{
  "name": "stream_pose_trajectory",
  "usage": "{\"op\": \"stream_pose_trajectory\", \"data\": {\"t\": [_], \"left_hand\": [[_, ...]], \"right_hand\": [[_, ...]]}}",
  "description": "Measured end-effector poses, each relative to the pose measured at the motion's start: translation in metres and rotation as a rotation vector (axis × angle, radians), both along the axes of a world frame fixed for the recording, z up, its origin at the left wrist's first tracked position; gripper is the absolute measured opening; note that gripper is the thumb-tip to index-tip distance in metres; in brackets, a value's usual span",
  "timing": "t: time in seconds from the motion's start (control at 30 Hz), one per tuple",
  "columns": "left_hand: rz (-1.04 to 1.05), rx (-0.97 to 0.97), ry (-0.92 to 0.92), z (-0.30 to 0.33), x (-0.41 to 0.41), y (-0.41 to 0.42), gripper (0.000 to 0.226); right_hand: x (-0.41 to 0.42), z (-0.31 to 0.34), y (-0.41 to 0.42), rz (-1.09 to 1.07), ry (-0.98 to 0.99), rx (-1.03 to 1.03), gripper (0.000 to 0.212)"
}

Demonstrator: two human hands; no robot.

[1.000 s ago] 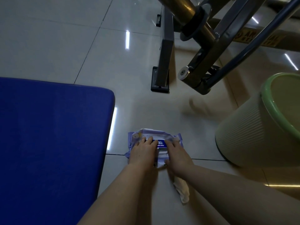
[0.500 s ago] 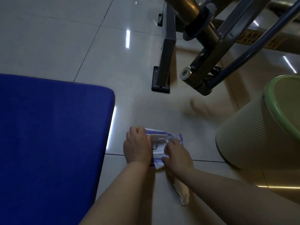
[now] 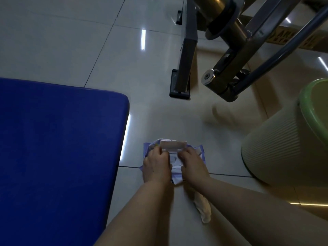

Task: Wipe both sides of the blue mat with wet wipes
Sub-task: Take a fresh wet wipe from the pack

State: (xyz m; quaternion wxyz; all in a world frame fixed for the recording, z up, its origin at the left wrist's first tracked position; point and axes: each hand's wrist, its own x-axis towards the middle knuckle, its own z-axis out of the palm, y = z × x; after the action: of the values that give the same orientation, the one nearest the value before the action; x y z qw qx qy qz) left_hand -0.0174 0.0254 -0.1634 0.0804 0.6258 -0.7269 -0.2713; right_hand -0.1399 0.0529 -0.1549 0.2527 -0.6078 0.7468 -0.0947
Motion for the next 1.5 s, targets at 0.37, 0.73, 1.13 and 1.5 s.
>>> {"op": "stream_pose_trajectory", "data": {"t": [0.37, 0.73, 1.13, 1.5], "left_hand": [[-0.041, -0.018, -0.143, 0.0, -0.011, -0.004, 0.035], [-0.009, -0.021, -0.118, 0.003, -0.017, -0.006, 0.019], [0.102, 0.034, 0.051, 0.002, -0.015, 0.002, 0.018], [0.023, 0.141, 0.006, 0.012, -0.013, 0.001, 0.044]], "right_hand": [[0.002, -0.01, -0.005, -0.03, 0.03, -0.016, 0.025], [0.002, -0.011, -0.011, -0.097, 0.017, 0.04, 0.015], [0.011, -0.007, -0.021, -0.157, 0.038, 0.091, 0.013], [0.021, 0.006, -0.034, -0.176, -0.086, 0.12, 0.029]]}}
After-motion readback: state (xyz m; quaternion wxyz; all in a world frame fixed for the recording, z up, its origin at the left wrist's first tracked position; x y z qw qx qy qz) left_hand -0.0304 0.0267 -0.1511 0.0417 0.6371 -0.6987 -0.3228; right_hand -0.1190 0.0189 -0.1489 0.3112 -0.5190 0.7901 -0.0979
